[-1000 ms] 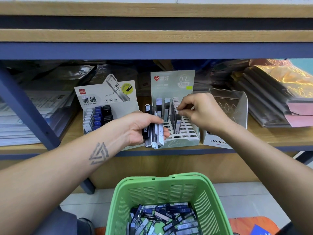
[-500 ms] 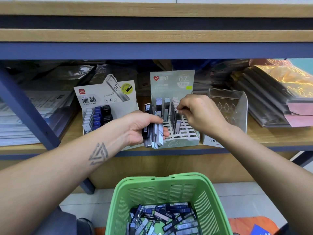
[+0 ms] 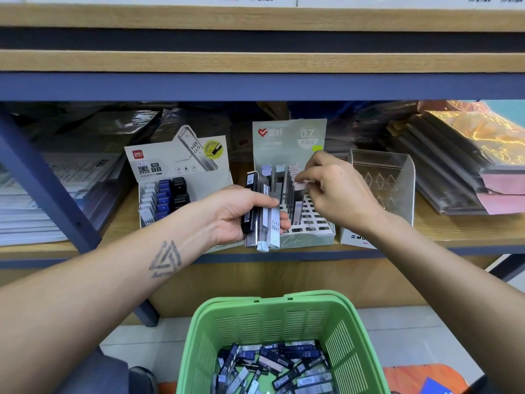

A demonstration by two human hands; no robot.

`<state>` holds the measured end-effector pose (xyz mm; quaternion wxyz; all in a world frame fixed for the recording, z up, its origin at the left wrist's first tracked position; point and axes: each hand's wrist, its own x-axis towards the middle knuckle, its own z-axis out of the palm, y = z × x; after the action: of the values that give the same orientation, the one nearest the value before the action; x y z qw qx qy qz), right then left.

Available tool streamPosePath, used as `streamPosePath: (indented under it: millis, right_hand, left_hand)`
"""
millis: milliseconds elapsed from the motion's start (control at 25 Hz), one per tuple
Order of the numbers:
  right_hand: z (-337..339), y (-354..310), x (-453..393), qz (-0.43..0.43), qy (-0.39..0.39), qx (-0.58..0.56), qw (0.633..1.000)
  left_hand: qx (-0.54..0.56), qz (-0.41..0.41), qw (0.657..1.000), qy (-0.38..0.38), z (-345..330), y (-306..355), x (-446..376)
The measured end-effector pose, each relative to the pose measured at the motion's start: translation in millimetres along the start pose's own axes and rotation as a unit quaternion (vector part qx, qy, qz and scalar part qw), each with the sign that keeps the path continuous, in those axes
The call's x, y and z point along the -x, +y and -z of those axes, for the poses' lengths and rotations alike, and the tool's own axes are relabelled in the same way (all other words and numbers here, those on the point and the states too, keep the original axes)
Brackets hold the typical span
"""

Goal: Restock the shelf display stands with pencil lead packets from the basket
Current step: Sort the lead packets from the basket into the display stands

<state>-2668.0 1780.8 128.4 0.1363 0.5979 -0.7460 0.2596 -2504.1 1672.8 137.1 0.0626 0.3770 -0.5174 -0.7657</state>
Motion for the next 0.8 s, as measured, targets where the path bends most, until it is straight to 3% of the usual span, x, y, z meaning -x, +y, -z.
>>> streamPosePath:
  millis: [120, 240, 320, 600, 680, 800]
  right_hand:
    - [3.6, -10.5, -1.3, -0.077, -0.001, -0.14, 0.987]
    - [5.1, -23.2, -2.1, -0.164, -0.13, -0.287, 0.935]
    - [8.7, -28.3, -0.4, -0.195, -0.163, -0.361, 0.897]
    - [6.0, -54.5, 4.8, -0.281, -0.238, -0.497, 0.786]
    - [3.5, -59.7, 2.2, -0.283, -0.214, -0.496, 0.793]
    - [2.4, -58.4, -8.8, -0.275, -0.126, -0.449, 0.841]
  left_hand:
    - [0.008, -0.019, 1.0, -0.021, 0.5, 0.5, 2.5]
    - [0.016, -0.04, 0.998, -0.039, 3.5, 1.7, 5.9]
    - [0.022, -0.055, 0.998, -0.037, 4.8, 1.8, 7.1]
    - [0.088, -0.128, 0.987, 0.04, 17.5, 5.1, 8.4]
    - [0.086, -0.141, 0.984, 0.067, 23.8, 7.3, 9.3]
    - [0.077, -0.138, 0.982, 0.104, 37.0, 10.6, 15.0]
